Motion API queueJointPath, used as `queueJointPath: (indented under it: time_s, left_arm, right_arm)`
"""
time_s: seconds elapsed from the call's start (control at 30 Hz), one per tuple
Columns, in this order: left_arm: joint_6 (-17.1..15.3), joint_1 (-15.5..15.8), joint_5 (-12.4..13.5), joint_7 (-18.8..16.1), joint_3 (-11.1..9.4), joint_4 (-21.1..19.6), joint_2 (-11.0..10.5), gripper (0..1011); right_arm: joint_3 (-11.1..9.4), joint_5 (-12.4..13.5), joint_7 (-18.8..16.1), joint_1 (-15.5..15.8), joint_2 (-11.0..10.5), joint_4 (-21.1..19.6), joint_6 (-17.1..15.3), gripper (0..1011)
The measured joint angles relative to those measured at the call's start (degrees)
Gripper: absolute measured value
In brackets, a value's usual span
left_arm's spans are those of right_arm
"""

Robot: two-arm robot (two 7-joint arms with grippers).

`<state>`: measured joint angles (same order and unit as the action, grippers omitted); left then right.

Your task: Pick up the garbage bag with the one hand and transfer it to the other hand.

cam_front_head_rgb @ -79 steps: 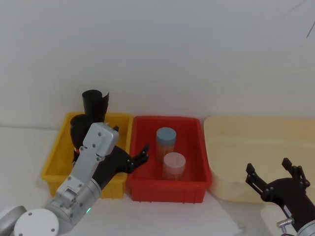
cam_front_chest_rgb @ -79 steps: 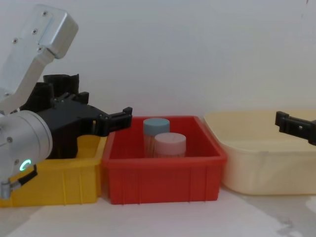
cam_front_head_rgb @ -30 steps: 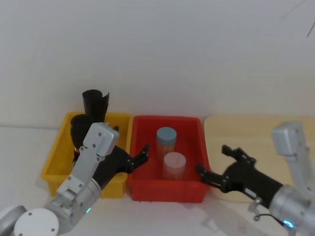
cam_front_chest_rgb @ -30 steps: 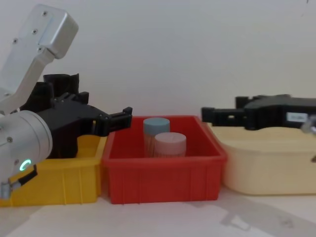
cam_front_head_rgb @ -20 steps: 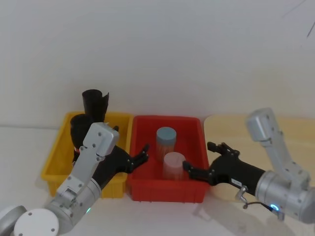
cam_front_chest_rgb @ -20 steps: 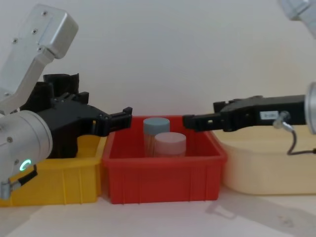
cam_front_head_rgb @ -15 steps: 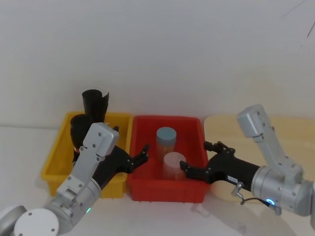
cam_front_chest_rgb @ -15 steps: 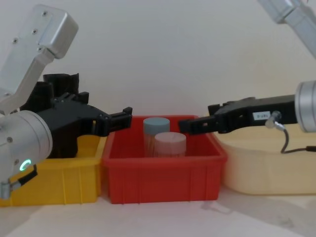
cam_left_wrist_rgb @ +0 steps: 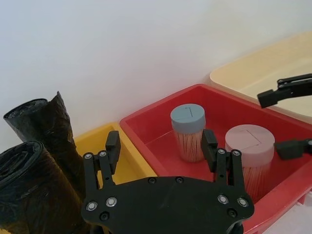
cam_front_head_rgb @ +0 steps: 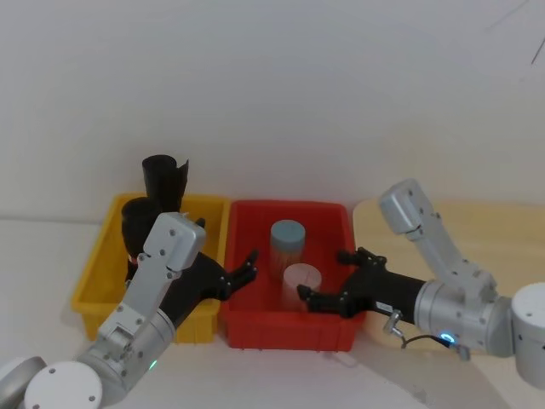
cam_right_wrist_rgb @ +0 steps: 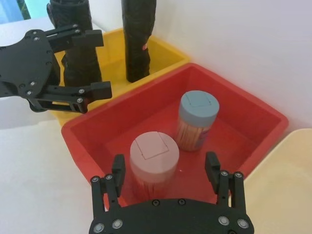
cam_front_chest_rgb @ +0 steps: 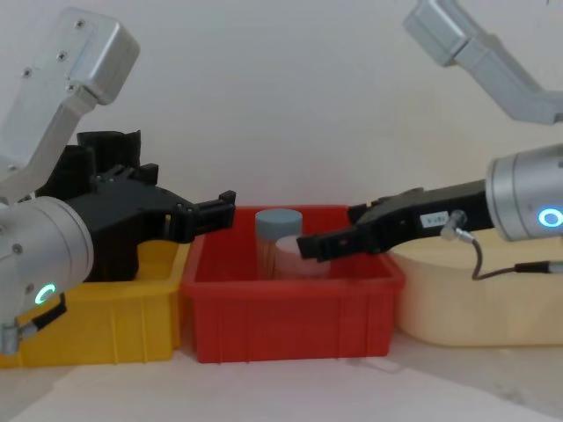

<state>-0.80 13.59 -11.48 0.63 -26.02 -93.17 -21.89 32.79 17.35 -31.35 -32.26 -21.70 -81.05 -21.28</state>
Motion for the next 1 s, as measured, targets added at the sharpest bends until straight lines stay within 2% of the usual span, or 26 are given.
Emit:
queueJointPath:
  time_s: [0.6, 0.87, 1.0]
  left_arm:
    - [0.0, 0.0, 0.0, 0.0, 0.0, 0.0, 0.0, 1000]
    - [0.0, 0.0, 0.0, 0.0, 0.0, 0.0, 0.0, 1000]
    - [0.0, 0.0, 0.0, 0.0, 0.0, 0.0, 0.0, 1000]
  right_arm:
    - [2.9, -0.5, -0.9, -3.5, 2.2, 5.7, 1.0, 1005]
    - [3.5, -0.6, -1.0, -4.4, 2.9, 7.3, 1.4, 841]
    - [3.6, -0.6, -1.0, -4.5, 3.0, 7.5, 1.5, 711]
